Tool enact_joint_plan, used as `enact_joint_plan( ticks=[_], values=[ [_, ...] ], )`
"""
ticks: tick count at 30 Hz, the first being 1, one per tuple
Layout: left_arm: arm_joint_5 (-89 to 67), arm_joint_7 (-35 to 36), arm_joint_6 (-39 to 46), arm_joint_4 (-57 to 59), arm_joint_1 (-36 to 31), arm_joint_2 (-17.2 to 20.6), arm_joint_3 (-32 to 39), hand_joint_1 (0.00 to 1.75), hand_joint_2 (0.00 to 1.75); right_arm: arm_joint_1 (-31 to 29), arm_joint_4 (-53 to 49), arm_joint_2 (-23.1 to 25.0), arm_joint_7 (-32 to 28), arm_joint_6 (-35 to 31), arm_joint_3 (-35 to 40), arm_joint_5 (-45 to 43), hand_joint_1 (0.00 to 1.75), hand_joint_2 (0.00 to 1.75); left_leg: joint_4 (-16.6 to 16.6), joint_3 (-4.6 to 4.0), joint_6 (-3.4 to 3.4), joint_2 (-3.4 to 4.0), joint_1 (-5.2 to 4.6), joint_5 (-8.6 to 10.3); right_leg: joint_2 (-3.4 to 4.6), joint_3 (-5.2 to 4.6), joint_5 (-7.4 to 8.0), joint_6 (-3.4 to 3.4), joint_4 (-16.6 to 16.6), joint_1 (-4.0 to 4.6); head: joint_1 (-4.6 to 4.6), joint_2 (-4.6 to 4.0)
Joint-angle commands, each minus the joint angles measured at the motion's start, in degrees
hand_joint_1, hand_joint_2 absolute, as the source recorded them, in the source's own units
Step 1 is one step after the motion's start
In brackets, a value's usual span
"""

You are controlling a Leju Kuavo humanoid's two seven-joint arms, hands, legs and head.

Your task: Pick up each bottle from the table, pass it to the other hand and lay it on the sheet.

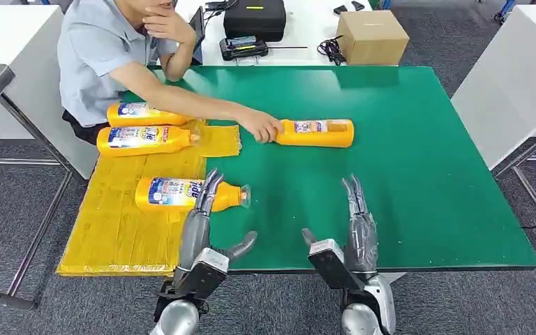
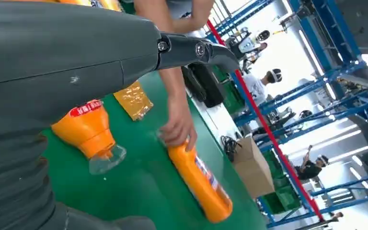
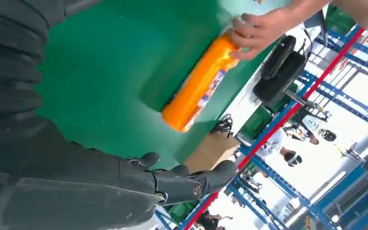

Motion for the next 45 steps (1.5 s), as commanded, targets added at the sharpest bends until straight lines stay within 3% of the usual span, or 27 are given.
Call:
enact_joint_plan(
  ticks=[1, 4, 9, 12, 15, 17, 20, 25, 33, 45],
  values=[
    [6.9, 0.8, -5.9, -0.2, -0.4, 0.9, -1.6, 0.0, 1.75, -1.7, 1.6, -3.6, 3.5, -3.9, 1.7, 9.6, 0.0, 1.75, 0.0, 0.11, -0.07, 0.03, 0.03, -0.03, 0.01, 0.11, -0.02, -0.09, 0.0, 0.03, 0.0, 0.0],
    [14.3, -0.2, -10.8, -0.6, -0.1, 1.5, -2.6, 0.0, 1.75, -4.1, 3.8, -7.2, 5.2, -4.9, 2.2, 13.3, 0.0, 1.75, 0.0, 0.12, -0.06, 0.06, 0.04, -0.03, 0.04, 0.13, 0.0, -0.08, -0.1, 0.05, 0.0, 0.0],
    [15.5, -1.6, -8.9, -0.7, -0.1, 2.0, -2.7, 0.0, 1.75, -4.4, 4.1, -6.9, 4.5, -6.6, 0.1, 11.4, 0.0, 1.75, -0.1, 0.2, -0.07, 0.09, 0.03, -0.05, 0.06, 0.21, -0.01, -0.09, -0.1, 0.04, 0.02, 0.0],
    [15.9, -2.1, -8.8, -1.0, -0.3, 2.3, -2.8, 0.0, 1.75, -4.4, 6.6, -7.4, 7.2, -12.4, 0.3, 20.8, 0.0, 1.75, 0.0, 0.32, -0.13, 0.09, 0.06, -0.11, 0.05, 0.35, -0.07, -0.15, -0.1, 0.09, 0.0, 0.0],
    [15.3, -2.2, -8.3, -1.3, -0.2, 2.4, -3.0, 0.0, 1.75, -4.7, 7.8, -8.7, 9.9, -13.5, 1.0, 26.6, 0.0, 1.75, -0.1, 0.33, -0.13, 0.09, 0.07, -0.09, 0.06, 0.35, -0.04, -0.15, -0.1, 0.1, 0.0, 0.0],
    [14.2, -1.6, -8.1, -1.6, 0.2, 2.6, -3.1, 0.0, 1.75, -5.5, 9.4, -9.9, 14.4, -11.0, 1.2, 33.0, 0.0, 1.75, -0.1, 0.24, -0.09, 0.09, 0.05, -0.06, 0.07, 0.25, -0.01, -0.11, -0.1, 0.07, 0.0, 0.0],
    [13.6, -0.7, -8.4, -2.4, 1.0, 2.6, -2.8, 0.0, 1.75, -8.0, 13.6, -13.0, 18.8, -3.1, 3.6, 34.7, 0.0, 1.75, 0.0, 0.31, -0.11, 0.15, 0.09, -0.09, 0.11, 0.32, -0.02, -0.13, -0.1, 0.11, 0.0, 0.0],
    [15.2, 1.2, -10.3, -2.7, 1.1, 2.6, -2.9, 0.0, 1.75, -10.9, 17.9, -14.7, 17.7, 4.0, 3.7, 27.7, 0.0, 1.75, 0.0, 0.27, -0.09, 0.16, 0.06, -0.07, 0.12, 0.29, 0.01, -0.11, -0.1, 0.08, 0.0, 0.0],
    [14.4, 3.2, -11.4, -1.2, 0.5, 2.6, -3.7, 0.0, 1.75, -14.1, 18.7, -16.5, 19.8, 8.4, 5.7, 27.5, 0.0, 1.75, -0.1, 0.32, -0.09, 0.2, 0.02, -0.09, 0.17, 0.31, -0.02, -0.14, -0.1, 0.04, 0.0, 0.0],
    [13.6, 3.9, -12.0, -0.6, -0.2, 2.6, -4.2, 0.0, 1.75, -16.9, 20.3, -16.4, 20.9, 8.5, 7.3, 28.7, 0.0, 1.75, 0.1, 0.46, -0.18, 0.29, 0.12, -0.21, 0.22, 0.46, -0.1, -0.26, 0.0, 0.15, 0.0, 0.0]
  ],
)
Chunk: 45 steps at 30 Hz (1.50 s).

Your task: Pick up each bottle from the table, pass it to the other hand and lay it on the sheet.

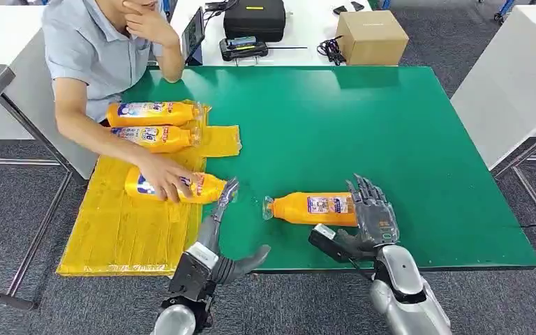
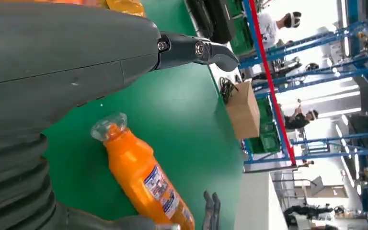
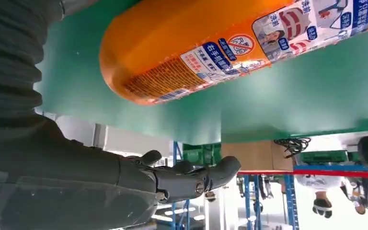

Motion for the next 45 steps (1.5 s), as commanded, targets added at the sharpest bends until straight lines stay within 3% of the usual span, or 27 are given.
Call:
enact_joint_plan(
  ticks=[1, 8, 30, 45],
  values=[
    [-0.1, 0.5, -0.2, 2.5, -1.7, 2.1, -1.3, 0.0, 1.75, -4.5, 5.4, -0.6, 0.4, 0.4, 3.3, 0.2, 0.0, 1.75, 0.0, 0.26, -0.12, 0.14, 0.06, -0.09, 0.1, 0.23, -0.04, -0.15, -0.1, 0.08, 0.0, 0.0],
    [-4.7, 0.5, 1.9, 2.5, -2.8, 2.4, -2.4, 0.0, 1.75, -7.0, 6.7, -0.9, 0.5, 2.1, 5.6, -0.2, 0.0, 1.75, 0.0, 0.19, -0.1, 0.19, 0.04, -0.07, 0.15, 0.13, -0.01, -0.12, 0.0, 0.05, -0.02, 0.0],
    [-4.0, 3.3, -2.5, 4.4, -3.7, 2.9, -2.5, 0.0, 1.75, -15.2, 16.9, -0.9, 2.6, 10.5, 10.8, -3.1, 0.0, 1.75, 0.0, 0.29, -0.12, 0.18, 0.05, -0.08, 0.15, 0.24, -0.03, -0.14, -0.1, 0.06, 0.0, 0.0],
    [-5.0, 4.2, -4.0, 4.8, -3.8, 3.4, -3.3, 0.0, 1.75, -17.3, 20.6, -2.4, 4.8, 14.1, 12.7, -4.2, 0.0, 1.75, 0.0, 0.27, -0.12, 0.08, 0.05, -0.08, 0.05, 0.25, -0.05, -0.14, -0.1, 0.06, -0.02, 0.0]
  ],
)
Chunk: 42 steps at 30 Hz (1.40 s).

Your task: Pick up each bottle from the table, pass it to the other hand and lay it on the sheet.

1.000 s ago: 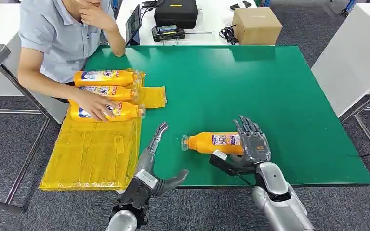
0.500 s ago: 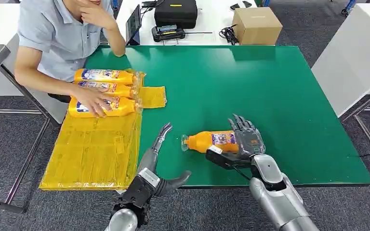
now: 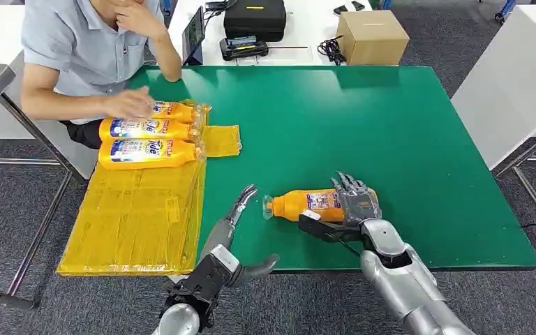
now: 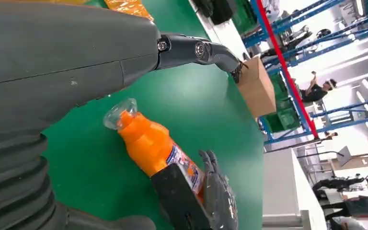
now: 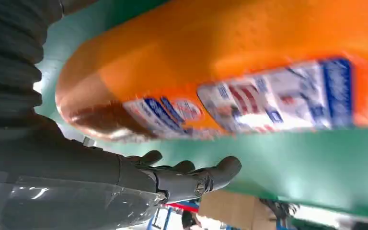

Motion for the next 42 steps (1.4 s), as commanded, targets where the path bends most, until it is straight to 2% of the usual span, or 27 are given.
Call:
enact_joint_plan(
  ticks=[1, 5, 12, 13, 14, 17, 20, 26, 31, 34, 36, 38, 41, 42],
  values=[
    [-0.1, 0.4, -0.3, 3.3, -2.2, 2.4, -1.6, 0.0, 1.75, -3.7, 6.0, -1.2, 0.5, 0.8, 3.1, -0.3, 0.0, 1.75, 0.0, 0.14, -0.07, 0.05, 0.02, -0.03, 0.03, 0.14, -0.02, -0.08, 0.0, 0.02, 0.02, 0.0],
    [-0.4, 0.7, -0.5, 3.4, -2.0, 2.4, -1.5, 0.0, 1.75, -3.8, 6.0, -2.7, 2.0, 2.2, 3.4, -0.6, 0.0, 1.75, 0.0, 0.33, -0.15, 0.11, 0.08, -0.12, 0.06, 0.32, -0.08, -0.19, 0.0, 0.1, 0.02, 0.0],
    [-0.4, 0.6, -0.8, 4.0, -2.4, 2.5, -1.7, 0.0, 1.75, -4.6, 8.2, -3.5, 2.0, 3.7, 3.6, -1.5, 0.02, 1.75, 0.0, 0.15, -0.07, -0.01, 0.02, -0.02, -0.03, 0.15, -0.02, -0.08, 0.0, 0.02, 0.0, 0.0],
    [-0.4, 0.6, -0.9, 4.1, -2.5, 2.5, -1.8, 0.0, 1.75, -4.7, 8.8, -3.6, 1.8, 4.1, 3.2, -2.2, 0.37, 1.75, 0.0, 0.23, -0.1, 0.0, 0.05, -0.05, -0.03, 0.25, -0.05, -0.13, -0.1, 0.06, 0.0, 0.0],
    [0.0, -0.2, -1.1, 5.5, -3.7, 2.4, -2.0, 0.0, 1.75, -4.6, 10.3, -4.8, -4.1, 7.3, 1.7, -8.9, 1.75, 1.75, 0.0, 0.27, -0.11, 0.0, 0.06, -0.06, -0.04, 0.29, -0.05, -0.14, -0.1, 0.07, 0.02, 0.0],
    [1.2, -1.8, -1.3, 7.7, -5.1, 2.1, -2.6, 0.0, 1.75, -3.3, 9.6, -7.3, -9.1, 11.2, -0.1, -16.6, 1.75, 1.75, 0.0, 0.21, -0.05, -0.21, 0.02, 0.02, -0.23, 0.25, -0.04, -0.07, -0.1, 0.02, 0.02, 0.0],
    [2.0, -2.5, -1.3, 8.4, -5.8, 2.1, -3.2, 0.0, 1.75, -2.4, 9.0, -9.5, -9.8, 12.3, 0.5, -19.5, 1.75, 1.75, 0.0, 0.42, -0.1, -0.28, 0.1, -0.03, -0.31, 0.52, -0.09, -0.14, -0.2, 0.11, 0.02, 0.0],
    [2.1, -2.5, -1.3, 8.3, -5.8, 2.2, -3.4, 0.0, 1.75, -2.5, 8.9, -9.3, -9.6, 12.3, 0.7, -20.2, 1.75, 1.75, 0.0, 0.42, -0.07, -0.12, 0.05, 0.0, -0.14, 0.46, -0.02, -0.1, -0.1, 0.06, 0.02, 0.0],
    [3.9, -3.6, 0.0, 8.7, -5.9, 1.5, -3.4, 0.0, 1.75, 1.6, 4.9, -10.8, -12.7, 11.6, -1.7, -27.8, 1.75, 1.75, 0.0, 0.47, -0.06, -0.2, 0.07, 0.0, -0.23, 0.53, -0.03, -0.1, -0.1, 0.08, 0.02, 0.0],
    [8.7, -8.4, 4.9, 7.4, -3.8, -1.2, -0.9, 0.0, 1.75, 9.2, -3.4, -9.5, -17.5, 13.6, -7.3, -38.6, 1.75, 1.75, -0.1, 0.62, -0.12, -0.28, 0.14, -0.06, -0.32, 0.74, -0.09, -0.17, -0.2, 0.16, 0.02, 0.0],
    [15.2, -8.6, 5.5, 8.4, -4.1, -1.7, -0.3, 0.0, 1.75, 13.1, -9.4, -7.3, -18.1, 13.5, -10.4, -42.8, 1.75, 1.75, -0.1, 0.54, -0.06, -0.24, 0.11, -0.03, -0.26, 0.64, -0.06, -0.1, -0.2, 0.12, 0.02, 0.0],
    [17.6, -8.6, 5.3, 9.1, -4.5, -1.8, 0.7, 0.0, 1.75, 13.2, -10.9, -6.2, -17.2, 13.0, -10.7, -43.3, 1.75, 1.75, 0.0, 0.55, -0.09, -0.15, 0.1, -0.07, -0.17, 0.63, -0.07, -0.13, -0.1, 0.12, 0.04, 0.0],
    [32.2, -5.9, 1.4, 11.6, -3.8, -3.5, 5.0, 0.0, 1.75, 10.5, -14.4, 0.0, -18.9, 12.1, -11.7, -46.7, 1.75, 1.75, -0.1, 0.6, -0.15, 0.25, 0.11, -0.22, 0.21, 0.56, -0.02, -0.21, -0.1, 0.14, 0.0, 0.0],
    [32.9, -6.2, 1.4, 12.1, -3.9, -3.4, 4.5, 0.0, 1.75, 9.8, -14.8, 0.9, -18.2, 12.0, -11.1, -46.7, 1.75, 1.75, 0.0, 0.53, -0.08, 0.33, 0.07, -0.22, 0.25, 0.47, 0.01, -0.16, -0.1, 0.1, -0.02, 0.0]
  ],
)
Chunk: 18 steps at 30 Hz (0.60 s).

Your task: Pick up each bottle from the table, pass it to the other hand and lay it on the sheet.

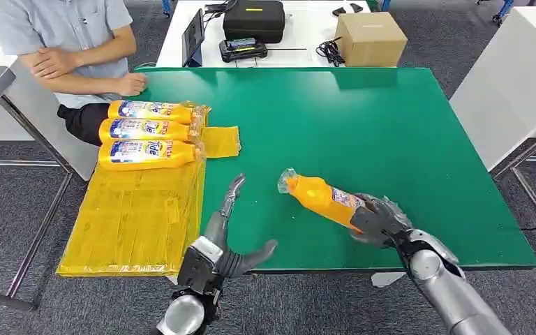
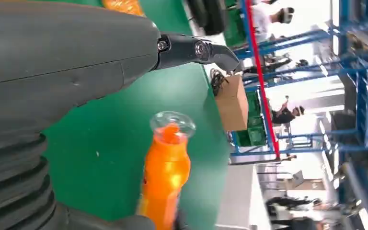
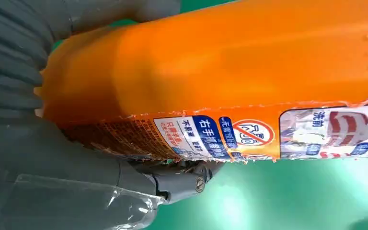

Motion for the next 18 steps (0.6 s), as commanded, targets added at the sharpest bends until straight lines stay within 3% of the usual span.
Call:
enact_joint_plan(
  ticks=[1, 5, 7, 18],
  values=[
    [17.3, 2.1, -3.8, 6.9, -0.5, -2.5, 6.1, 0.0, 1.75, 2.7, -9.9, 10.6, -0.2, -0.6, -4.5, -4.3, 1.75, 1.75, 0.0, 0.21, -0.21, 0.47, 0.1, -0.09, 0.42, 0.03, 0.04, -0.23, 0.0, 0.11, 0.0, 0.0],
    [35.8, 7.5, -10.9, 5.9, 1.2, -3.4, 8.9, 0.0, 1.75, -0.5, -9.0, 13.0, -1.5, 0.7, -1.5, -6.9, 1.75, 1.75, 0.0, 0.12, -0.23, 0.51, 0.13, -0.07, 0.46, -0.11, 0.02, -0.22, 0.0, 0.12, -0.07, 0.0],
    [35.6, 4.2, -9.7, 5.1, 1.2, -2.7, 7.1, 0.0, 1.75, -1.1, -9.0, 14.0, -1.4, 1.3, 0.3, -8.9, 1.75, 1.75, 0.0, -0.03, -0.13, 0.28, 0.07, 0.08, 0.24, -0.17, 0.02, -0.12, 0.0, 0.06, 0.0, 0.0],
    [39.2, 4.9, -11.6, 11.0, -4.0, -1.8, 3.0, 0.0, 1.75, -5.5, -3.2, 15.6, -1.7, 0.7, 6.9, -9.4, 1.75, 1.75, 0.0, -0.09, -0.2, 0.19, 0.09, 0.03, 0.21, -0.15, -0.03, -0.2, 0.1, 0.08, 0.0, 0.0]
  ],
)
